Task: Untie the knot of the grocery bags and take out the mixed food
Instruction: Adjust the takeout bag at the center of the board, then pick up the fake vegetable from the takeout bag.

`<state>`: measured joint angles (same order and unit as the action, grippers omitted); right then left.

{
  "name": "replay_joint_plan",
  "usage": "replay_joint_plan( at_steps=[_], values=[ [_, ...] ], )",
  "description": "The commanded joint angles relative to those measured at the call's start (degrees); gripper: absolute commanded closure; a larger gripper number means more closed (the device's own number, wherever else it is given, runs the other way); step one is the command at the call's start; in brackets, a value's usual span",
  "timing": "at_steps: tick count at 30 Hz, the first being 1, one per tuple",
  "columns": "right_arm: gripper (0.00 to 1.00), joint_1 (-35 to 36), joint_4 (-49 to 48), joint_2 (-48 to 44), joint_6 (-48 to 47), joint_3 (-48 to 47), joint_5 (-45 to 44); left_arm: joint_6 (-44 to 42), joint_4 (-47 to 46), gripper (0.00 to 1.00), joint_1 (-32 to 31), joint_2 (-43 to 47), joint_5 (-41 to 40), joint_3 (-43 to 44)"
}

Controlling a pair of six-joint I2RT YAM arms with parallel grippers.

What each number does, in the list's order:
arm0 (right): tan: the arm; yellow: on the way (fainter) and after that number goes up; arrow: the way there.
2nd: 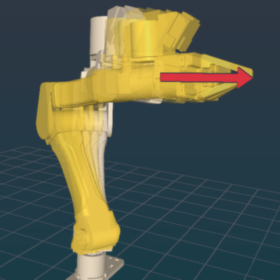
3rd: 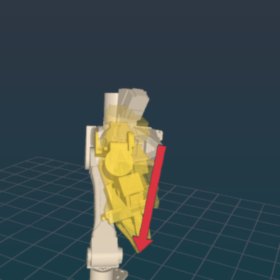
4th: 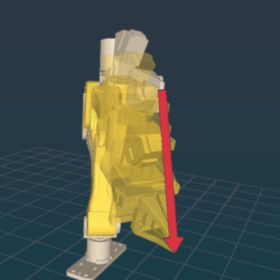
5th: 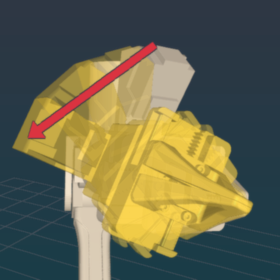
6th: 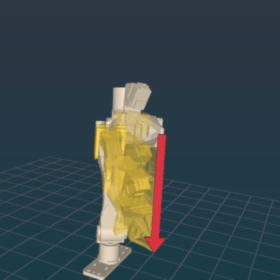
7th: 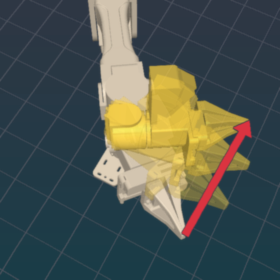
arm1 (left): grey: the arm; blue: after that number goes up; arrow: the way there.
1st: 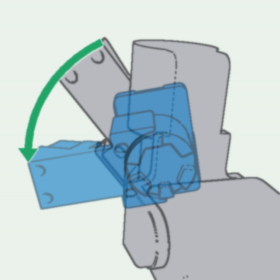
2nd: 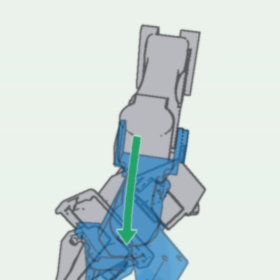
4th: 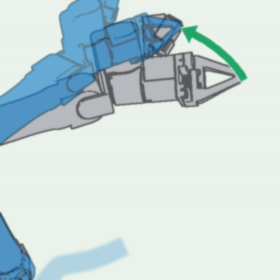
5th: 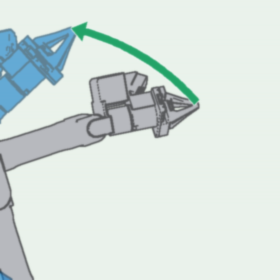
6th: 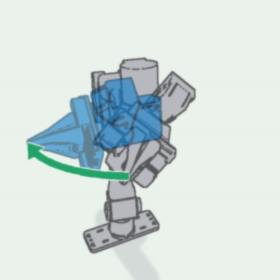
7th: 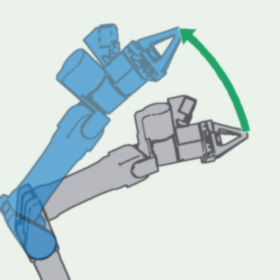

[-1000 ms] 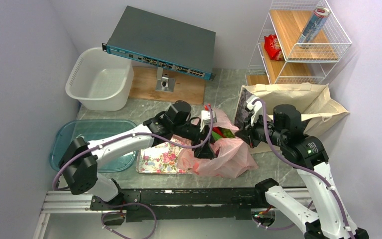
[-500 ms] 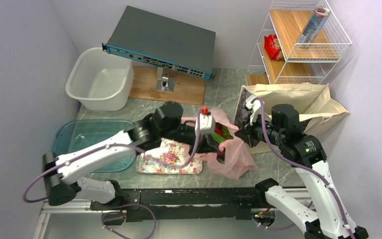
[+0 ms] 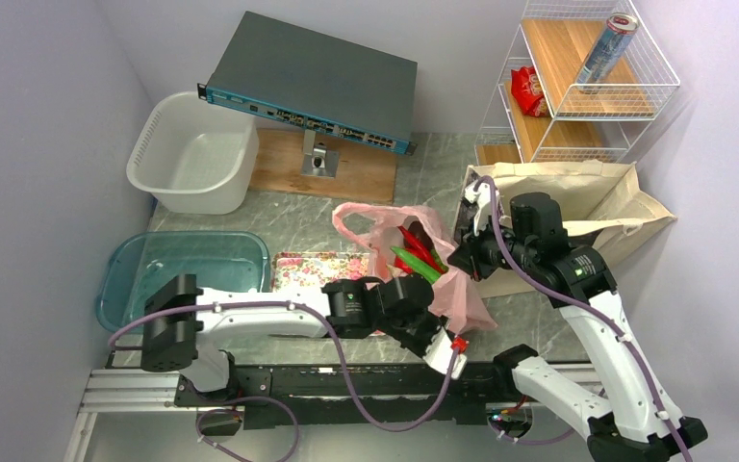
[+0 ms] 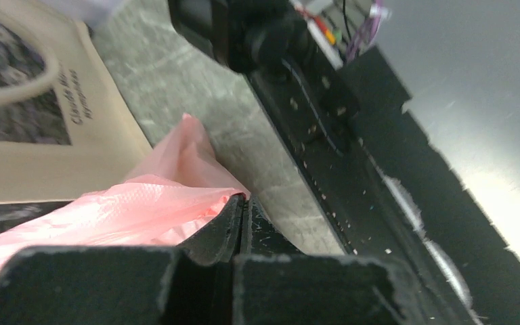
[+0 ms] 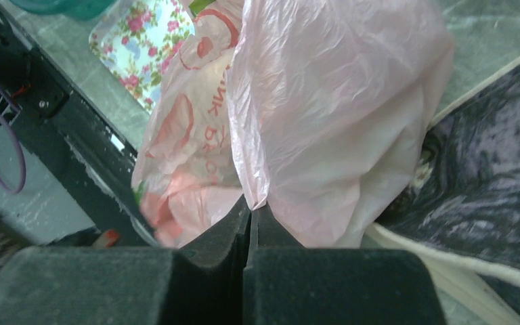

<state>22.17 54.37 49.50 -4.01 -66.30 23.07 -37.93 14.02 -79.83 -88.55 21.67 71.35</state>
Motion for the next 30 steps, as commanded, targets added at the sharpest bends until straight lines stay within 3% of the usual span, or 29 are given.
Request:
replay_joint_plan(
  at_steps=[1, 2, 7, 8, 10, 15, 19, 21, 23, 24, 27, 30],
  values=[
    [1.00, -0.51, -4.31, -1.62, -0.66, -3.00, -1.96, -4.33, 0.56, 1.00, -1.60, -1.74, 2.46, -4.78],
    [1.00, -0.51, -3.71, -1.99, -1.00, -3.16, -1.48, -3.89, 0.41, 0.98, -1.60, -0.78, 1.77, -5.65],
    [1.00, -0.47, -1.86, -3.95, -2.11, -2.23, 0.86, 5.43, -3.98, 0.08, 1.70, 15.52, 3.71, -9.27],
    [1.00, -0.48, -1.67, -4.55, -2.59, -1.68, 1.37, 6.63, -4.88, 0.02, 2.18, 20.16, 3.32, -10.26],
    [1.00, -0.53, -1.36, -5.67, -3.97, -0.53, 2.11, 6.98, -1.19, 0.01, 3.56, 24.66, 2.46, -10.28],
    [1.00, -0.51, 0.88, -7.15, -8.07, 0.16, 4.20, 15.53, 8.07, 0.01, 17.45, 30.95, 9.75, -7.14],
    [1.00, -0.47, 2.62, -7.85, -11.29, 0.90, 7.00, 11.11, 9.12, 0.03, 22.25, 35.23, 9.36, -11.53],
    [1.00, -0.48, 3.69, -8.26, -13.16, 1.99, 7.41, 6.02, 6.66, 0.17, 22.39, 36.25, 8.43, -17.04],
    [1.00, -0.40, 4.28, -8.78, -13.64, 3.32, 7.00, 1.96, 3.40, 0.36, 22.34, 34.49, 8.00, -18.69],
    [1.00, -0.39, 4.23, -8.93, -13.41, 3.87, 7.09, 0.02, 2.23, 0.41, 22.22, 32.46, 7.90, -18.42],
    [1.00, -0.38, 2.95, -8.76, -12.31, 4.77, 7.71, -5.33, 3.51, 0.53, 21.09, 21.55, 5.81, -13.75],
    [1.00, -0.36, 3.28, -6.81, -13.66, 4.86, 7.53, -9.61, 0.61, 0.56, 20.86, 13.97, 3.47, -10.90]
  ],
)
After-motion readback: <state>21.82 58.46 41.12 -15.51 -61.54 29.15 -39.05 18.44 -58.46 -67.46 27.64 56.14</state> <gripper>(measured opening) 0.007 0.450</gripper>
